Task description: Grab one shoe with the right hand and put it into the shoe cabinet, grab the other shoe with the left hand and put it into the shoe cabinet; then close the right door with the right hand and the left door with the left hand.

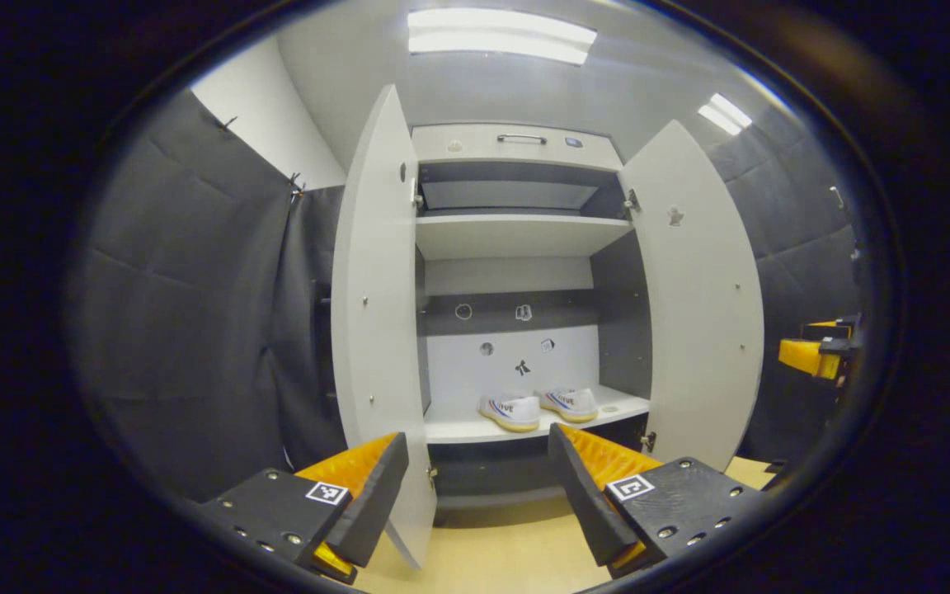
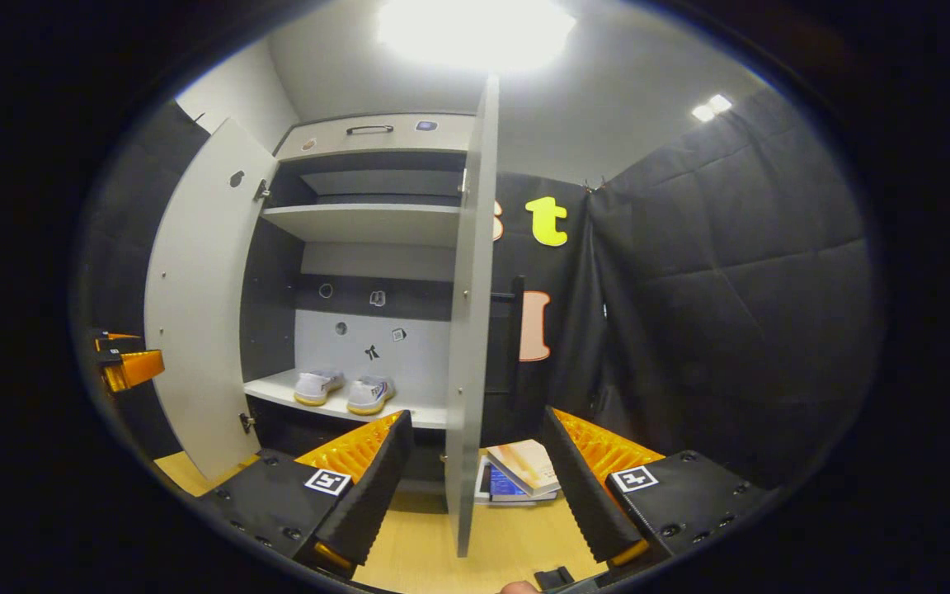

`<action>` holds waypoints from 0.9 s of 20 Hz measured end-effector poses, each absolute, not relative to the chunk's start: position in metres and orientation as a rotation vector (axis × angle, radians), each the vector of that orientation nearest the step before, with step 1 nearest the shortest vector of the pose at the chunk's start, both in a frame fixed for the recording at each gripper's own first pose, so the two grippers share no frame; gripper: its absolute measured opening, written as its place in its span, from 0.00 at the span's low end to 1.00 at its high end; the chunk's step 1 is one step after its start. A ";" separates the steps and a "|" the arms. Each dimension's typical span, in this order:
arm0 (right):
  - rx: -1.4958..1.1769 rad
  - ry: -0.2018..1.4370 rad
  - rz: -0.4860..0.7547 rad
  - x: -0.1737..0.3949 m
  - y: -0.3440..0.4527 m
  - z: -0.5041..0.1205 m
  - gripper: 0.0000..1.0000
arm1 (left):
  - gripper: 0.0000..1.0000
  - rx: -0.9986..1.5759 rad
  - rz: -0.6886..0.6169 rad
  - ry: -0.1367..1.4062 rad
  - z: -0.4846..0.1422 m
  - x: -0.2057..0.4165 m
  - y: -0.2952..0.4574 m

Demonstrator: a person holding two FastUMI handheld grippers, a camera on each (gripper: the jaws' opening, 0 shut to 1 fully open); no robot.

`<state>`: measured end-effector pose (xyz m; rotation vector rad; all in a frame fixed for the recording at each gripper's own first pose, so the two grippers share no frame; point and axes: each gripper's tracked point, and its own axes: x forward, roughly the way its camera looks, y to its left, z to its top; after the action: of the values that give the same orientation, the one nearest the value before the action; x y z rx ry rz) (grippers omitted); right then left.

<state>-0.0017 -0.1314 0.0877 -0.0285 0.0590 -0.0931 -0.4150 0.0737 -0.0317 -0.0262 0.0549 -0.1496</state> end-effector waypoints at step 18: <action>-0.031 0.114 -0.382 0.081 -0.218 0.087 0.99 | 0.98 -0.012 0.034 0.058 -0.034 -0.431 0.149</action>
<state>0.0813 -0.2178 0.0869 -0.0313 0.1145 -0.3819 -0.4312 0.1487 -0.0337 -0.0120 0.0585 0.0341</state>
